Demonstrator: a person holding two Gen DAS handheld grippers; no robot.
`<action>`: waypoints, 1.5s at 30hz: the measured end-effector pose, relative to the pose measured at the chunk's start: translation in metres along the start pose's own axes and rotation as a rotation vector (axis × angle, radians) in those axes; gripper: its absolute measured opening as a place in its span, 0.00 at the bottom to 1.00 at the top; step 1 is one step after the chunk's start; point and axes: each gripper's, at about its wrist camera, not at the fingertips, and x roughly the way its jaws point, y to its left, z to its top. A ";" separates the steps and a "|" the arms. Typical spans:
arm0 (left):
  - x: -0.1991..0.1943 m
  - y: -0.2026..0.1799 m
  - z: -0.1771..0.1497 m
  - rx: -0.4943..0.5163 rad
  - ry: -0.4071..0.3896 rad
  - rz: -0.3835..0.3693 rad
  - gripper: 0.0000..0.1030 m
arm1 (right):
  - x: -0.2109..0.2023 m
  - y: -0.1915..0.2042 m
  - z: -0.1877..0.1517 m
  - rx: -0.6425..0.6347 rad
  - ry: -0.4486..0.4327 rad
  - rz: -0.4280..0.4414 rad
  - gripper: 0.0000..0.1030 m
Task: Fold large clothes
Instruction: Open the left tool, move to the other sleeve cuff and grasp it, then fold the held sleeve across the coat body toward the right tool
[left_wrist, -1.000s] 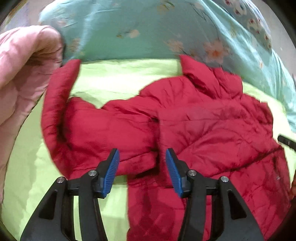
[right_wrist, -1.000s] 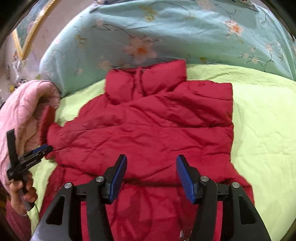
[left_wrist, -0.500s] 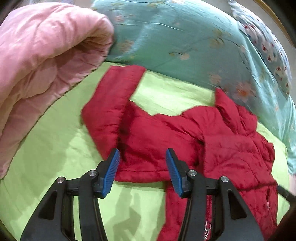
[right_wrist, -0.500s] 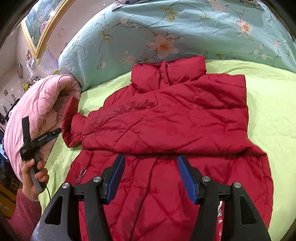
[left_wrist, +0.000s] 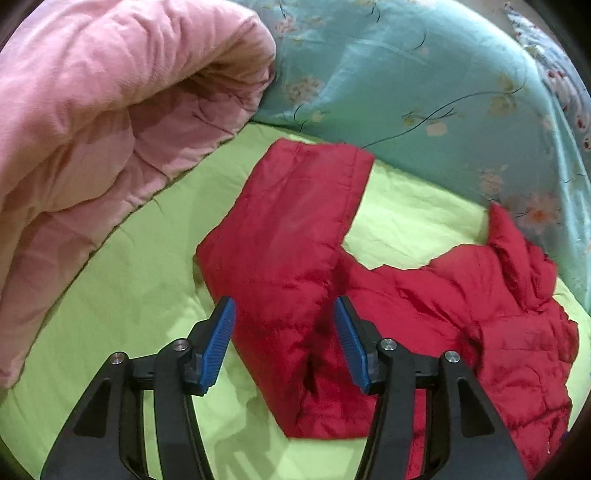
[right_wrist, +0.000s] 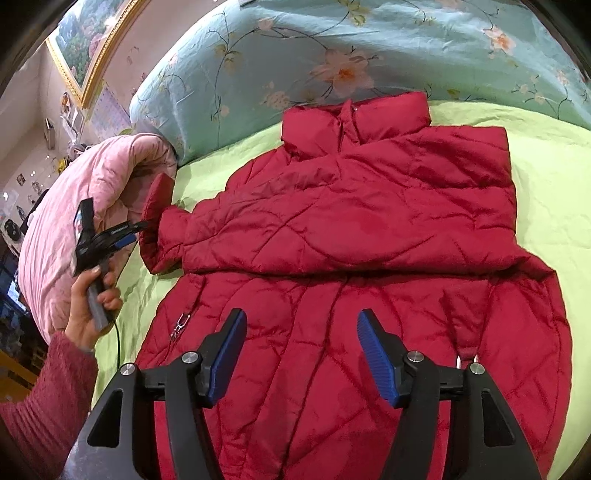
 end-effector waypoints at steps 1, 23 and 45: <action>0.003 0.000 0.001 -0.003 0.004 -0.009 0.52 | 0.001 0.000 0.000 0.003 0.002 -0.001 0.62; -0.028 0.005 0.004 -0.077 -0.078 -0.135 0.07 | 0.003 0.000 -0.003 0.012 0.012 0.011 0.62; -0.107 -0.154 -0.020 0.067 -0.115 -0.501 0.07 | -0.028 -0.021 0.012 0.080 -0.065 0.009 0.62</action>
